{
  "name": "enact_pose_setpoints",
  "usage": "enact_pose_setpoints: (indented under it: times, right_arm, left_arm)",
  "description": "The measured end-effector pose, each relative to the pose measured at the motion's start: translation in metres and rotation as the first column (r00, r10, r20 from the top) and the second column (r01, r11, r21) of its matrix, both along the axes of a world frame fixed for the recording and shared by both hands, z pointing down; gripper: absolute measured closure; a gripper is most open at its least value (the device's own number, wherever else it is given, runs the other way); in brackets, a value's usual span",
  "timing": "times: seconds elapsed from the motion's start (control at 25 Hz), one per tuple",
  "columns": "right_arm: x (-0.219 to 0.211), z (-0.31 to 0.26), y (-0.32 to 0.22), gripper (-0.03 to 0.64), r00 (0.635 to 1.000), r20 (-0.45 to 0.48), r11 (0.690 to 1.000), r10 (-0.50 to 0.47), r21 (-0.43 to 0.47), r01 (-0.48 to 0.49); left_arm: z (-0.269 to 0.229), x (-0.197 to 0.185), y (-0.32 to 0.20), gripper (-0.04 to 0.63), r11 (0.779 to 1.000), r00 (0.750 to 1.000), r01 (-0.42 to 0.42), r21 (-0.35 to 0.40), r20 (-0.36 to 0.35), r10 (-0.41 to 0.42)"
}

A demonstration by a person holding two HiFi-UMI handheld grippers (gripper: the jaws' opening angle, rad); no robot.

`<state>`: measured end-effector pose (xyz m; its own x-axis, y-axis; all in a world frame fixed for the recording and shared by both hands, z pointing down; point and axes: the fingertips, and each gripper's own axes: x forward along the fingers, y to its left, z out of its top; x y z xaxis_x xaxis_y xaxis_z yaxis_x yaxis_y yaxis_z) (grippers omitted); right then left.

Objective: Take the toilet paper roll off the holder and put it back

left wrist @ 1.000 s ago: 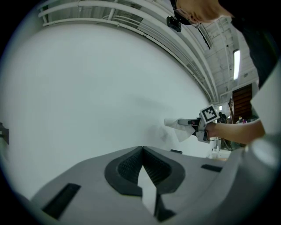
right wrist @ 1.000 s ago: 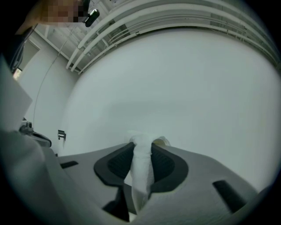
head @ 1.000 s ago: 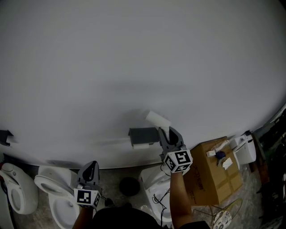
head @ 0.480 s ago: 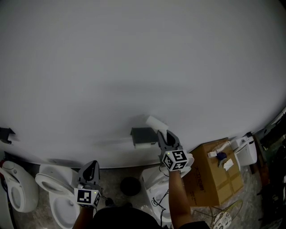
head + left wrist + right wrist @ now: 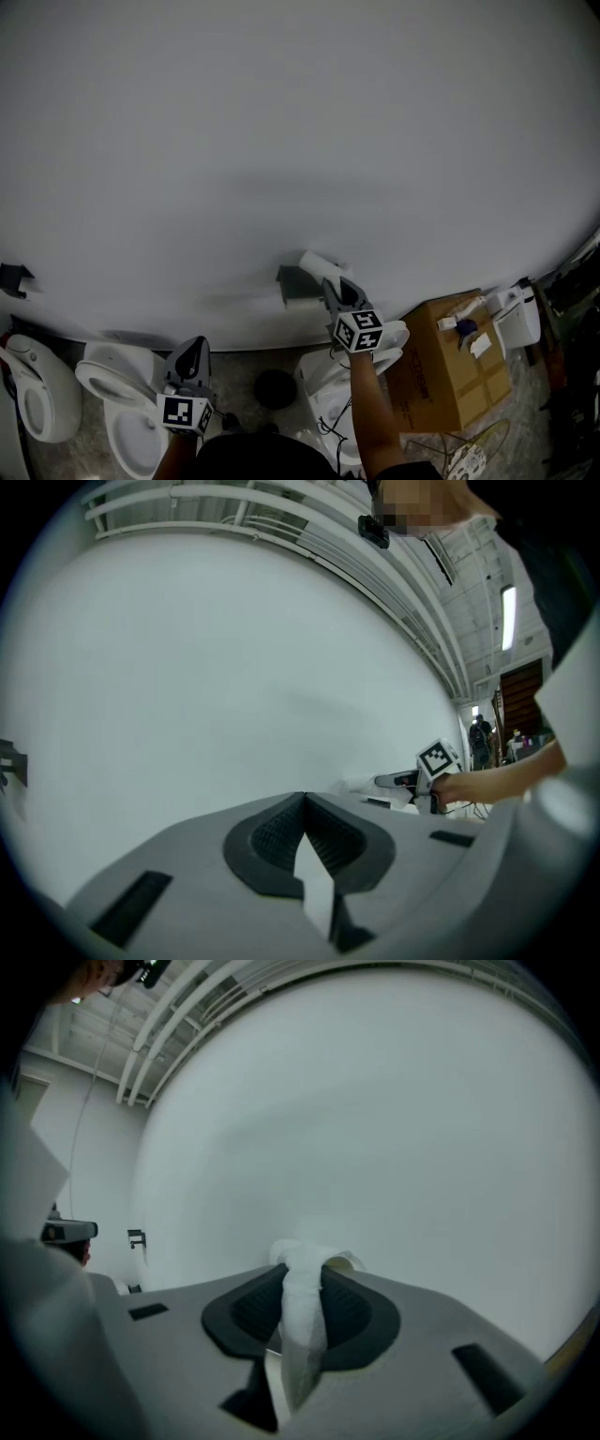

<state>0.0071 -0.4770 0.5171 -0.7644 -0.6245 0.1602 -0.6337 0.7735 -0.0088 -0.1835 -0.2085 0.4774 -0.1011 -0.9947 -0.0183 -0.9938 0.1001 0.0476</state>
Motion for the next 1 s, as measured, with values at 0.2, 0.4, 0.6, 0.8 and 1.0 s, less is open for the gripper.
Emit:
enact_pose_setpoints:
  times: [0.2, 0.4, 0.6, 0.8, 1.0]
  right_arm:
    - [-0.007, 0.025, -0.001, 0.522, 0.996, -0.084, 1.0, -0.001, -0.028, -0.002]
    - [-0.008, 0.036, -0.003, 0.522, 0.996, -0.085, 0.997, -0.011, -0.071, 0.004]
    - [-0.006, 0.042, -0.003, 0.518, 0.993, -0.118, 0.996, 0.0, -0.084, -0.01]
    - [-0.001, 0.043, -0.006, 0.497, 0.984, -0.176, 0.997, 0.033, -0.059, -0.044]
    - [0.002, 0.041, -0.004, 0.41, 0.977, -0.209, 0.997, 0.035, -0.055, -0.047]
  left_arm:
    - [0.001, 0.001, 0.003, 0.592, 1.0, 1.0, 0.001, -0.007, -0.002, -0.001]
    - [0.0, 0.001, 0.002, 0.592, 1.0, 1.0, 0.003, -0.006, -0.01, -0.003]
    - [0.002, 0.002, 0.004, 0.592, 1.0, 1.0, 0.0, -0.011, -0.016, 0.0]
    - [0.002, 0.004, 0.002, 0.592, 1.0, 1.0, -0.004, -0.012, -0.016, 0.004]
    - [0.004, 0.002, 0.003, 0.592, 1.0, 1.0, -0.003, -0.009, -0.02, 0.002]
